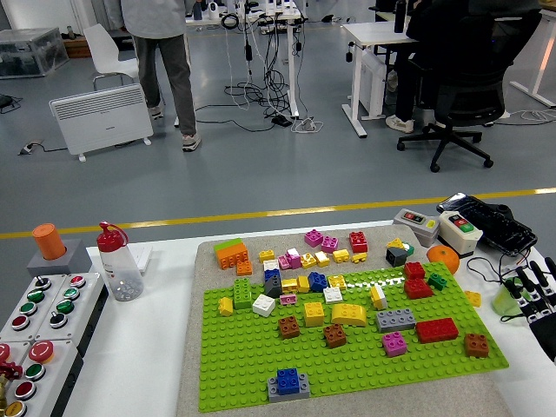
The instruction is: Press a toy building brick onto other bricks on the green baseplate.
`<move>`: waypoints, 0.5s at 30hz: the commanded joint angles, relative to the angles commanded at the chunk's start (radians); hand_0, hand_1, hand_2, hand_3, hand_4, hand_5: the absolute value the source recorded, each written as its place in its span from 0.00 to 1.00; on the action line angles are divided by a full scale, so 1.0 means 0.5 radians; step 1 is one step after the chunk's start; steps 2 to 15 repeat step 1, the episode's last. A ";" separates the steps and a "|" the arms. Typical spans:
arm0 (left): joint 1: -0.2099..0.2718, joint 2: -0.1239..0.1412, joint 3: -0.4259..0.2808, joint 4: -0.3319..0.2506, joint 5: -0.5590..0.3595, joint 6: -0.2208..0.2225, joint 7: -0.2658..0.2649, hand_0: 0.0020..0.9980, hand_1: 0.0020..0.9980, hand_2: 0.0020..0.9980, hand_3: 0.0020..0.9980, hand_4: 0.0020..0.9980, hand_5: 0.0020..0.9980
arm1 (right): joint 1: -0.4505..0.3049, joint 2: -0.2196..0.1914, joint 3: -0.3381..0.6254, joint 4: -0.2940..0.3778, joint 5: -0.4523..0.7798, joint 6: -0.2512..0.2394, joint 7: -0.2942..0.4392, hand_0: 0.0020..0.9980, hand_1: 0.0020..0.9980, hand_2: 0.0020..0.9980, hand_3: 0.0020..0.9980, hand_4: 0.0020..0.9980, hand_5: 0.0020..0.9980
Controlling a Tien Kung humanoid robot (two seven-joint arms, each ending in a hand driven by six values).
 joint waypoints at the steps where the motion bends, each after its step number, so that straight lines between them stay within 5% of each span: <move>1: 0.000 0.000 -0.001 0.000 0.001 0.000 0.000 0.66 0.69 0.68 0.58 0.29 1.00 | -0.001 0.000 0.000 0.000 0.000 0.000 0.001 0.71 0.70 0.73 0.69 0.51 0.45; 15: 0.000 0.000 -0.001 0.000 0.001 0.000 0.000 0.66 0.69 0.68 0.58 0.29 1.00 | -0.001 0.000 0.000 0.000 0.000 0.000 0.001 0.71 0.70 0.73 0.69 0.51 0.45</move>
